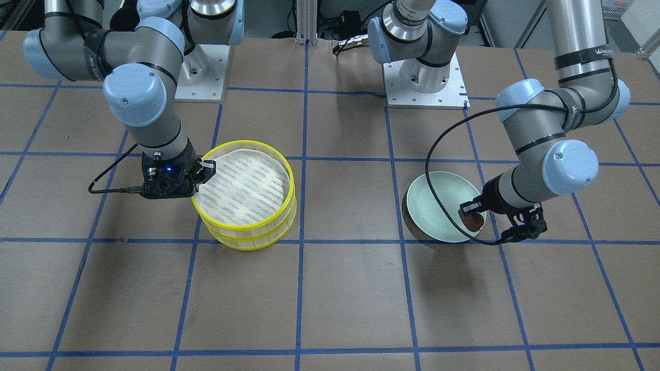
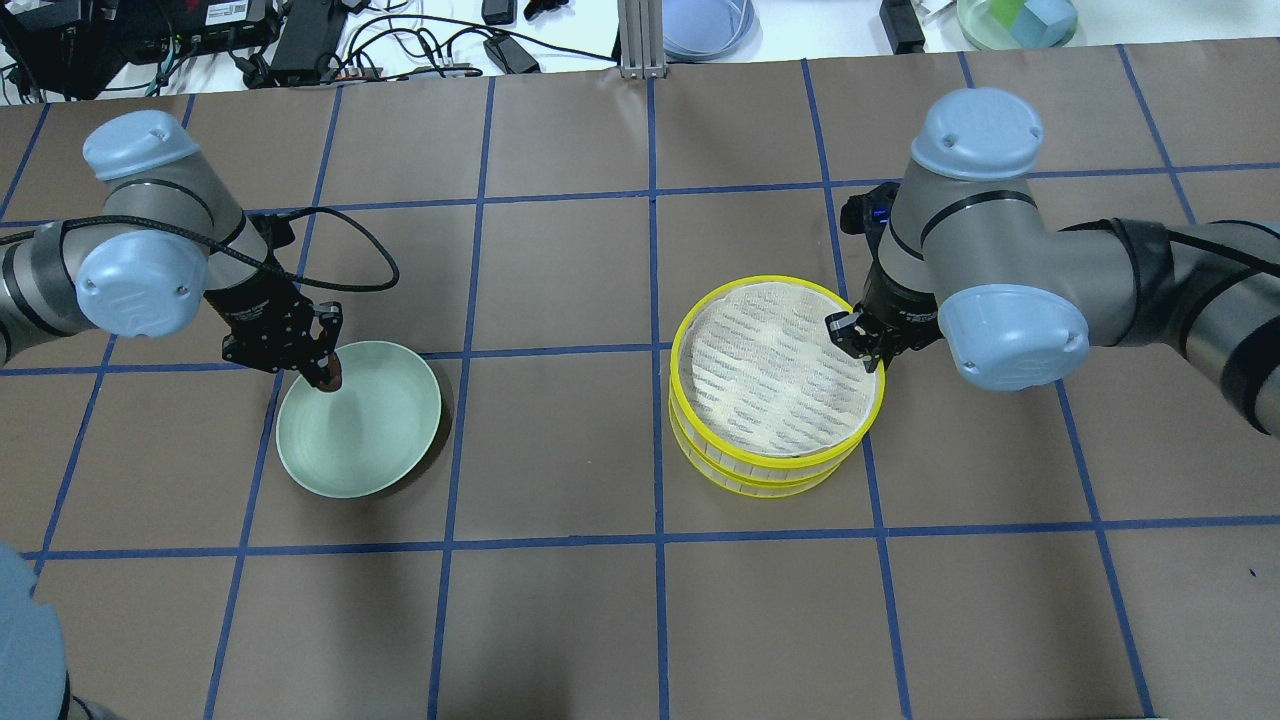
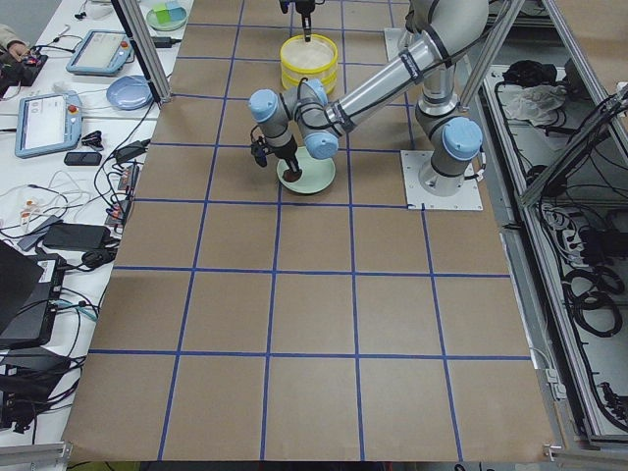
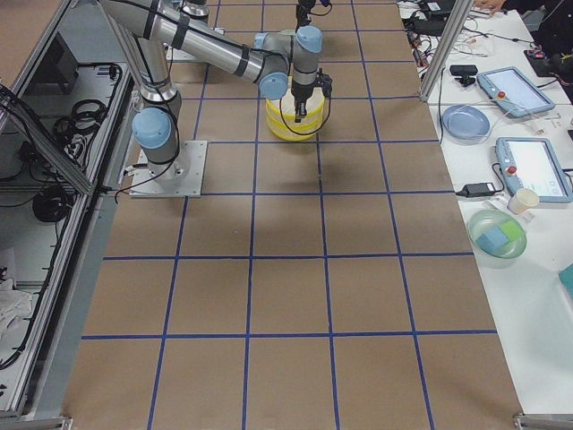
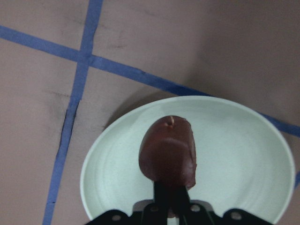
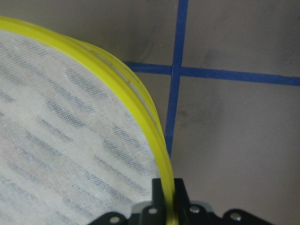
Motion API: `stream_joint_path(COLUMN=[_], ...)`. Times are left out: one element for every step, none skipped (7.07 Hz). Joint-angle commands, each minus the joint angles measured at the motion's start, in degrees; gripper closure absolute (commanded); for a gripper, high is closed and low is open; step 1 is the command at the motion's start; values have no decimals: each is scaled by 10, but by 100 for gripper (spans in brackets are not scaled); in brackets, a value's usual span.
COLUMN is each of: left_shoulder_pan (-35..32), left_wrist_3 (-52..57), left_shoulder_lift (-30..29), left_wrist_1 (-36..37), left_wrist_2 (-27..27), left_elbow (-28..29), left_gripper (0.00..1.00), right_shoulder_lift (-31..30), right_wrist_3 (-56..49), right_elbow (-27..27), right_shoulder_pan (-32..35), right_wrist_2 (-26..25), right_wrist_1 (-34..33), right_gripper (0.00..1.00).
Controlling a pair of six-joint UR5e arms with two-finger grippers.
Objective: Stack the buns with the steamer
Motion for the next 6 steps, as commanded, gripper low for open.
stream_joint_path(left_shoulder_pan=[-84,-109,-133,-161,-185,-216], left_wrist_3=[-78,-115,-140,-180,-224,-284], left_shoulder_lift=[35,56,75,93,111,121], left_wrist_1=[-44,-57,-63,-62,-62,-53], left_wrist_2=[-12,-22,-36,-47,-85,-113], left_elbow=[46,55,55,56,56,59], left_gripper=[100,100,100,100,100,100], right_shoulder_lift=[0,0,-2,-2,-10,-24], right_wrist_3=[1,2,4,6,6,6], right_elbow=[0,-1,-4,-30,-67,-119], right_shoulder_pan=[0,0,0,0,0,-1], right_wrist_2=[-6,-8,-8,-8,-6,-1], right_wrist_1=[3,5,4,5,18,72], right_gripper=[81,11,1,1,1,1])
